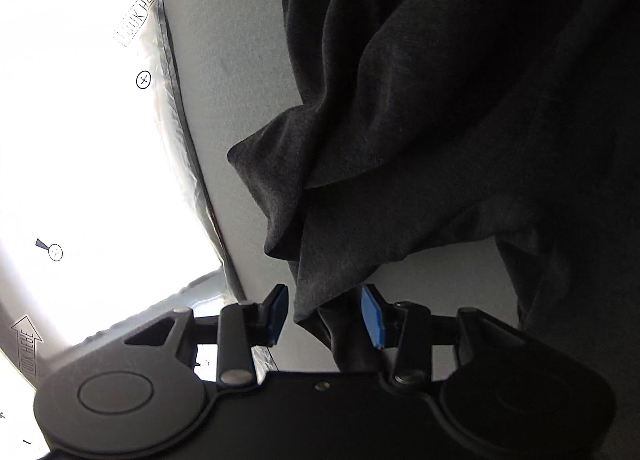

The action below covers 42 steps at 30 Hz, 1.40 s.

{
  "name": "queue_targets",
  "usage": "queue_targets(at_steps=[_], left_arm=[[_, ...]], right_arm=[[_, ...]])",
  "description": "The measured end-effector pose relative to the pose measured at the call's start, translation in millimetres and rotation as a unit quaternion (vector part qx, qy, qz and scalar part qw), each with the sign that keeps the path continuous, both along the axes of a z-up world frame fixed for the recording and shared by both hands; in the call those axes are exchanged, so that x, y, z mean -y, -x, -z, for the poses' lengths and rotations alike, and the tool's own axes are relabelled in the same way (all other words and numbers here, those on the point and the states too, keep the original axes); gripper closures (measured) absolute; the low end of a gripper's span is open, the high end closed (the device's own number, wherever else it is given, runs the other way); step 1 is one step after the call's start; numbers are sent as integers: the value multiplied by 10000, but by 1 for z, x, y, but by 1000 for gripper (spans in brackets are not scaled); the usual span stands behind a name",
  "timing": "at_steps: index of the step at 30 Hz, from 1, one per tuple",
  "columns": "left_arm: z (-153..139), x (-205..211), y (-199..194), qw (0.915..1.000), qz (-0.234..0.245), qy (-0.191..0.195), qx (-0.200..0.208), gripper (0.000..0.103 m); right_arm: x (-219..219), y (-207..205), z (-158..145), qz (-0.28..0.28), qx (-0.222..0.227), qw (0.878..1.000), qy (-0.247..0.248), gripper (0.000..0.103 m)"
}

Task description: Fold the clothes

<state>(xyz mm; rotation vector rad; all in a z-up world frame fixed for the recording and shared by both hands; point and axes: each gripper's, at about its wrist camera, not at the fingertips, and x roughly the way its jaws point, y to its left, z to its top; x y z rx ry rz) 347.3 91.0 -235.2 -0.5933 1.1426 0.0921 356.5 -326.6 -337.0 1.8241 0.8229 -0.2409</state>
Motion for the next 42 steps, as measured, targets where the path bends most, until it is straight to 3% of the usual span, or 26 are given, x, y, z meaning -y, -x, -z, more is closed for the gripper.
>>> queue_targets(at_steps=[3, 8, 11, 12, 13, 16, 17, 20, 22, 27, 31, 33, 35, 38, 42], left_arm=[[2, 4, -3, 9999, 60, 10, 95, 21], [2, 17, -11, 9986, 389, -310, 177, 20], [2, 24, -12, 9977, 429, -479, 197, 21], [2, 27, -13, 9973, 436, -567, 182, 22], [2, 31, -14, 9964, 454, -691, 163, 25], [-1, 43, -14, 9901, 637, -1245, 124, 53], [-2, 45, -14, 9883, 739, -1323, 163, 67], [-4, 44, -15, 9850, 799, -1520, 197, 83], [-6, 46, -19, 9771, 831, -1946, 204, 91], [-33, 33, -42, 9616, 734, -2543, 720, 92], [-82, 26, -59, 9326, 573, -3176, 1615, 93], [-107, 22, -61, 9176, 595, -3251, 2207, 93], [-120, 17, -62, 9096, 647, -3329, 2399, 93], [-110, 7, -57, 9088, 746, -3402, 2299, 91], [-46, -10, -37, 9237, 1047, -3467, 1249, 90]], right_arm=[[-8, -14, 3, -95, -51, 9999, 8, 60], [-11, -28, 12, 26, -396, 9992, 37, 64], [-13, -32, 13, 60, -441, 9989, 141, 78], [-13, -33, 13, 46, -403, 9990, 168, 93], [-14, -34, 12, 40, -395, 9990, 206, 97], [-15, -33, 10, 55, -362, 9990, 247, 98], [-15, -32, 10, 82, -345, 9991, 213, 98], [-17, -31, 9, 130, -299, 9993, 161, 98], [-17, -31, 7, 161, -255, 9995, 122, 98], [-18, -40, -8, 227, 24, 9997, 70, 98], [-20, -43, -29, 232, 397, 9989, -31, 98], [-24, -39, -36, 205, 557, 9982, -35, 98], [-28, -35, -41, 126, 625, 9979, 68, 98], [-35, -27, -34, 28, 468, 9989, 66, 98], [-48, -19, -10, -271, -192, 9994, -96, 98]])
